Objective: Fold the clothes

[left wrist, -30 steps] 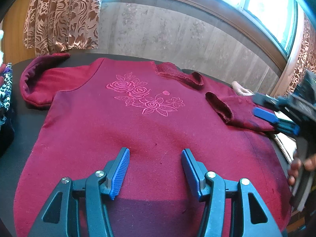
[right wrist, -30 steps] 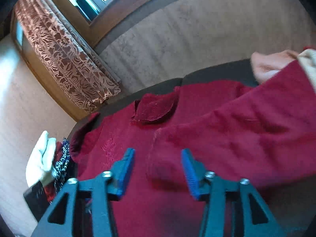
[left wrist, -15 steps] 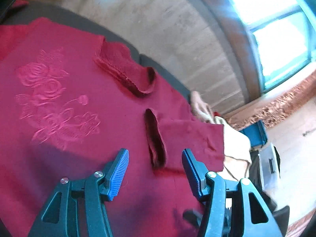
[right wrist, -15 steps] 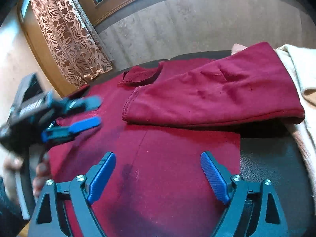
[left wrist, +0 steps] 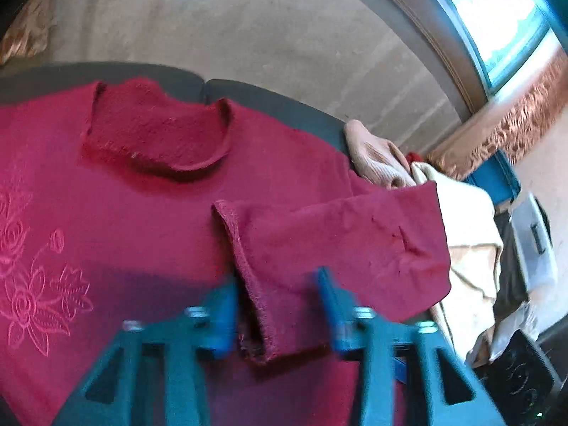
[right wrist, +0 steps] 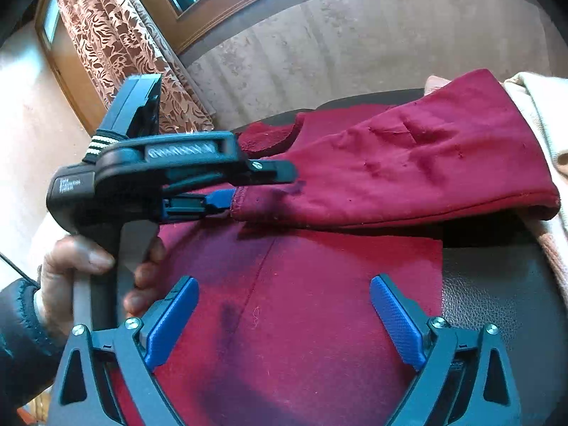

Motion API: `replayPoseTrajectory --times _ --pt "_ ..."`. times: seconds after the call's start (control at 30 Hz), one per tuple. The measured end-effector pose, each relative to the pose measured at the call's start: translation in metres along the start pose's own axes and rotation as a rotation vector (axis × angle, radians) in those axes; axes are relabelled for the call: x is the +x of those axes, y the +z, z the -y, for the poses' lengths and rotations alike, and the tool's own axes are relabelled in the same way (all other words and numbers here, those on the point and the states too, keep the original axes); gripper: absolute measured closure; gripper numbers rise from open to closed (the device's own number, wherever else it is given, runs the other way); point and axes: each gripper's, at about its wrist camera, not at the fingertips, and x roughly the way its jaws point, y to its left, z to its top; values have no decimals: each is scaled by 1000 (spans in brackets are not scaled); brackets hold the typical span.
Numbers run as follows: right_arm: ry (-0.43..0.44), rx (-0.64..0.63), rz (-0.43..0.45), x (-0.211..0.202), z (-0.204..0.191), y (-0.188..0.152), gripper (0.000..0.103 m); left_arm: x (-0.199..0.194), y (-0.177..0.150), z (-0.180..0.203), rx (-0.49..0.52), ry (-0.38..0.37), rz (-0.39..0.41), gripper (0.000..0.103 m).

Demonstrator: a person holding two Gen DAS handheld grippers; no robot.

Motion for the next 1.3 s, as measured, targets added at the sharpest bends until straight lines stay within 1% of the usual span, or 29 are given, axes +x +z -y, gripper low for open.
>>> replayPoseTrajectory --times 0.07,0.1,0.23,0.27,0.33,0.43,0.53,0.63,0.73,0.83,0.97,1.0,1.1,1.17,1.23,1.3 --pt "-2 -4 -2 0 -1 0 2 -2 7 -4 -50 -25 -4 97" --pt "-3 -6 -4 0 -2 0 2 -6 10 -6 -71 -44 14 97" --pt "-10 -13 -9 0 -6 1 0 -46 31 0 -61 -68 142 97" --pt "-13 -16 -11 0 -6 2 0 -62 38 3 -47 -61 186 97" --pt "-17 -20 -13 -1 -8 3 0 -87 49 4 -30 -54 247 97" --pt "-20 -21 -14 -3 -9 4 0 -124 58 -5 -31 -40 322 97" --pt "-25 -25 -16 -4 -11 4 0 -143 62 -23 -53 1 351 97" --pt "-32 -30 -19 -4 -12 5 0 -157 56 -52 -100 32 354 97" --pt "-39 -35 -22 -4 -12 5 0 -161 44 -74 -116 76 346 97" --pt "-45 -38 -25 -6 -13 6 0 -165 25 -99 -136 116 317 97" --pt "-46 -40 -26 -8 -12 7 0 -168 0 -135 -209 140 296 97" --pt "-46 -40 -27 -8 -11 7 0 -166 -3 -142 -222 150 286 97" --pt "-40 -34 -24 -9 -11 8 0 -148 -18 -161 -252 205 222 97" --pt "-35 -30 -23 -9 -10 8 0 -138 -27 -166 -252 230 195 97" --pt "-20 -19 -23 -9 -8 8 0 -130 -36 -169 -244 240 188 97" --pt "24 27 -18 -14 0 11 0 -125 -45 -172 -235 235 197 96"
